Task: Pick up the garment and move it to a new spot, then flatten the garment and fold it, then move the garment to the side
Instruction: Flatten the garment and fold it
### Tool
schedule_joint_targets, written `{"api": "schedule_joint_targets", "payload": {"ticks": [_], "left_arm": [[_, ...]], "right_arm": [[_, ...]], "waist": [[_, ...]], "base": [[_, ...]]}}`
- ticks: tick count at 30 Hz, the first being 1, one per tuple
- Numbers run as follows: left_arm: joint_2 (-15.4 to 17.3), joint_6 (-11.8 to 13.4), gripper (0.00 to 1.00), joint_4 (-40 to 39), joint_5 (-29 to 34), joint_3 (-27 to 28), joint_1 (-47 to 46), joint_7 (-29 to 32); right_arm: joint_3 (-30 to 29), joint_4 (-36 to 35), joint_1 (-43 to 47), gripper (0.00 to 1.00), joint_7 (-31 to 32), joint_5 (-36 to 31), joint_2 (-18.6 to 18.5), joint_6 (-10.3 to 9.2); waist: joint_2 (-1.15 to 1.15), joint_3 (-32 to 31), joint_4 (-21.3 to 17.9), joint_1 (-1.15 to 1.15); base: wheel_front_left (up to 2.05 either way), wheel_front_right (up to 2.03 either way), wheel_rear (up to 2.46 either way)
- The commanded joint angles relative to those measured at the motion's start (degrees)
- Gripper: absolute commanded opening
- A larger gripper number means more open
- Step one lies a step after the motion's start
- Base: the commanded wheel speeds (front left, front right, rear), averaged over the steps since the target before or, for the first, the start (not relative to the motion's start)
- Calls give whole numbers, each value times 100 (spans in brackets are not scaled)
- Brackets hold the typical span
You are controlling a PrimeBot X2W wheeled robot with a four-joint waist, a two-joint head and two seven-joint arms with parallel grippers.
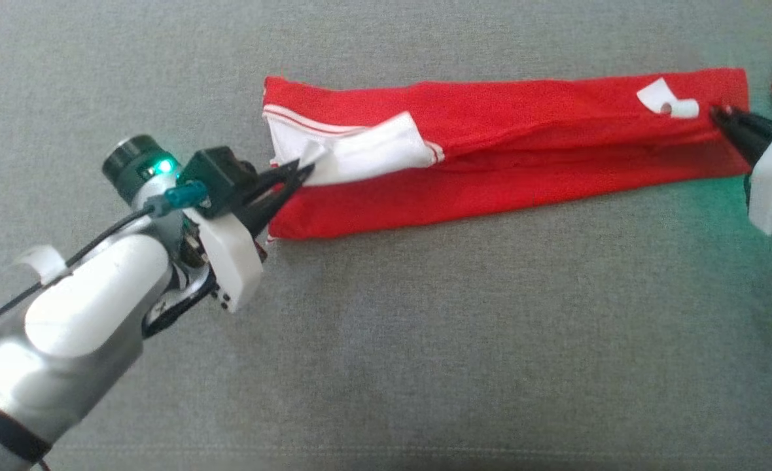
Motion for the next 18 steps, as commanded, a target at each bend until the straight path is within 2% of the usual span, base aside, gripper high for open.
{"api": "schedule_joint_targets", "payload": {"ticks": [1,8,9,10,11,14,18], "left_arm": [[287,10,0,-184,-93,204,-151,36],[576,9,0,-464,-580,-286,-149,488],[569,9,0,-423,-586,-322,-144,510],[552,9,10,-371,-586,-341,-139,506],[485,63,99,-229,-590,-337,-120,460],[373,187,100,-5,-593,-293,-92,325],[213,520,100,256,-705,-43,-36,-31]], "right_arm": [[32,-82,96,0,16,-6,-267,-5],[457,-174,60,0,329,257,-360,-5],[482,-160,68,11,371,302,-353,-5],[497,-116,82,100,440,373,-342,-5],[529,-85,103,100,601,521,-322,-5],[533,-46,69,100,773,747,-324,-5],[387,-65,-40,100,664,1017,-313,-5]], "waist": [[0,-19,-14,0],[0,-85,-114,0],[0,-94,-132,0],[0,-104,-150,0],[0,-116,-190,0],[0,-150,-257,0],[0,-259,-328,0]], "base": [[0,0,0],[0,0,0],[0,0,0],[0,0,0],[0,0,0],[0,0,0],[0,0,0]]}}
